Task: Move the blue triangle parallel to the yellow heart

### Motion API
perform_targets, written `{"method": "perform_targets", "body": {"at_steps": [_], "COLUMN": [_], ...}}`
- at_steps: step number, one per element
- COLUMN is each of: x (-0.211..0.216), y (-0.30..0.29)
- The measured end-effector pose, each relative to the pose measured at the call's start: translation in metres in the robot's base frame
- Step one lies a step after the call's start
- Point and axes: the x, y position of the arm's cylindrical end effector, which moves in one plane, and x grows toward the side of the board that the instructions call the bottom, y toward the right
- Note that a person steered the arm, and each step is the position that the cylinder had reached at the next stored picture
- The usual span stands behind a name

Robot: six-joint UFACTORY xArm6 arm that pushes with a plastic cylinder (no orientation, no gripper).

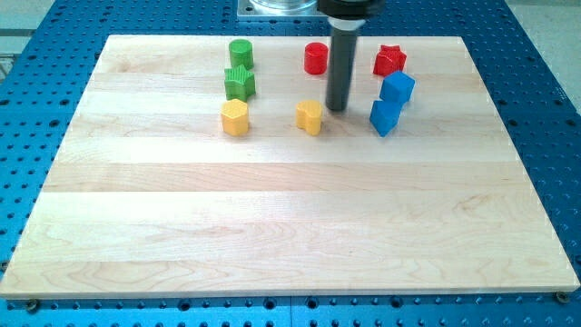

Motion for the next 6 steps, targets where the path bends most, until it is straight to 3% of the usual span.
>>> {"method": "perform_targets", "body": {"at_steps": [4, 5, 6], "x": [0.019, 0.050, 0.119], "y": [0.042, 0.020, 0.018]}}
